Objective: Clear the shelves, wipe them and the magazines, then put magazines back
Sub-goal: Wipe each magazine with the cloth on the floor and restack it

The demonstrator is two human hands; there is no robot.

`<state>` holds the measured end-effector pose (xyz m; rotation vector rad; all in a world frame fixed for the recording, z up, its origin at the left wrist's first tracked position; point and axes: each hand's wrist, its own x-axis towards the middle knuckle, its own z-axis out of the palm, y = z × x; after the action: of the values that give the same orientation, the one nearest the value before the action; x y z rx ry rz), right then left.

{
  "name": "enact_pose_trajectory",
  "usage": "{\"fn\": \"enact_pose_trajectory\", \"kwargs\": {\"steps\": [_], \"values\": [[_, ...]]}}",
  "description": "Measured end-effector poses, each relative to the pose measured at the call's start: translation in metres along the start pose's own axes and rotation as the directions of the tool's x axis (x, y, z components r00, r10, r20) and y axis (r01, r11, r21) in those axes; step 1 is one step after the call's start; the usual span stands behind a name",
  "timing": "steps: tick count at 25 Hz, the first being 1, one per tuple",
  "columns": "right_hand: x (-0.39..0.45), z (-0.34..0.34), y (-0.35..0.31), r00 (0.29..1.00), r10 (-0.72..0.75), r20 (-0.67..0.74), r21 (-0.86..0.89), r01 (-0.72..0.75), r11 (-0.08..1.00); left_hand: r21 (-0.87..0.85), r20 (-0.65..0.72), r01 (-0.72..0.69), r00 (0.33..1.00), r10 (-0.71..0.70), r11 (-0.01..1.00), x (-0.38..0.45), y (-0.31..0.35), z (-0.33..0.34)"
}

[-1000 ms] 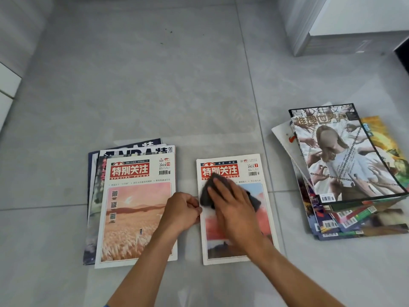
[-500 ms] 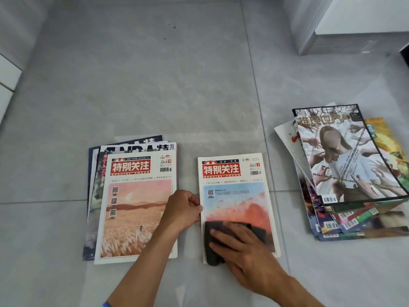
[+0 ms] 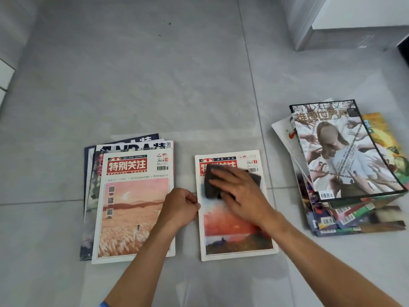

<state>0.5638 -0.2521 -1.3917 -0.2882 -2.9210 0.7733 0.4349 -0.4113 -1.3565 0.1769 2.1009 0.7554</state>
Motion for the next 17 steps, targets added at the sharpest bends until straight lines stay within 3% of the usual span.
{"fn": "enact_pose_trajectory", "kwargs": {"steps": [4,8,10,14,17], "values": [[-0.122,0.003,-0.038,0.975,-0.128,0.183,0.09,0.113,0.989,0.017,0.018,-0.007,1.0,0.007,1.0,0.001,0.0,0.001],[-0.118,-0.001,-0.022,0.962,-0.189,0.197,0.062,0.18,0.982,0.0,0.021,0.004,1.0,-0.004,1.0,0.001,0.001,0.002],[-0.07,-0.007,0.004,0.982,-0.151,0.111,0.056,0.146,0.988,-0.002,0.02,0.014,1.0,-0.014,1.0,-0.001,0.003,0.001],[0.027,-0.023,0.063,0.995,0.098,-0.027,0.067,-0.096,0.993,-0.019,0.009,0.017,1.0,-0.016,1.0,-0.003,0.005,0.002],[0.026,-0.021,0.06,0.986,0.151,-0.064,0.072,-0.147,0.987,-0.019,0.01,0.02,1.0,-0.019,1.0,-0.001,0.003,0.001]]}}
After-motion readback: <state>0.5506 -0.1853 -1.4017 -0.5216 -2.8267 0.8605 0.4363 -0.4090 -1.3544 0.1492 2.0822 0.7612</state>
